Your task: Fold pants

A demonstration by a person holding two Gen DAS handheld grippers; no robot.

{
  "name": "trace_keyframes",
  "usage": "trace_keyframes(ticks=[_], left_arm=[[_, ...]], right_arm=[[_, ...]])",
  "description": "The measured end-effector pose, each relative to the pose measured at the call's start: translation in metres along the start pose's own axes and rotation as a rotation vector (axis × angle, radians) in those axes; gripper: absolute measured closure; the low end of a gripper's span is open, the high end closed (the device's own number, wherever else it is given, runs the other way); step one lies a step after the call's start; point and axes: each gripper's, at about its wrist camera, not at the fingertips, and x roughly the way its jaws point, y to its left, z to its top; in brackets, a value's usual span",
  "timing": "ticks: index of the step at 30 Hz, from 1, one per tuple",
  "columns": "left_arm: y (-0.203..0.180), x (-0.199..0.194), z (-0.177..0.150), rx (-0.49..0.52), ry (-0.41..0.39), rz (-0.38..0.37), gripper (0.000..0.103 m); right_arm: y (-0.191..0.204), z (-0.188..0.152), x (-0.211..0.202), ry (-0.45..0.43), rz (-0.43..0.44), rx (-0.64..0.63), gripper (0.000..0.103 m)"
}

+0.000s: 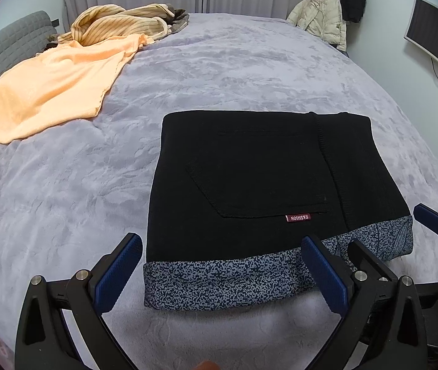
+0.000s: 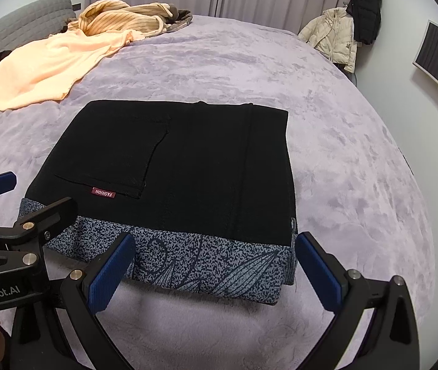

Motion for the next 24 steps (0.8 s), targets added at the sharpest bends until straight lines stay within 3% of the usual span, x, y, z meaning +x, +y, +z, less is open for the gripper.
trace_keyframes(ticks=[24], left_arm=[[-0.003,-0.0004,0.001,-0.003,0.001,0.001,0.0]], right_arm=[[-0.0011,0.0029,0.0,-0.006,0.001,-0.002,0.0]])
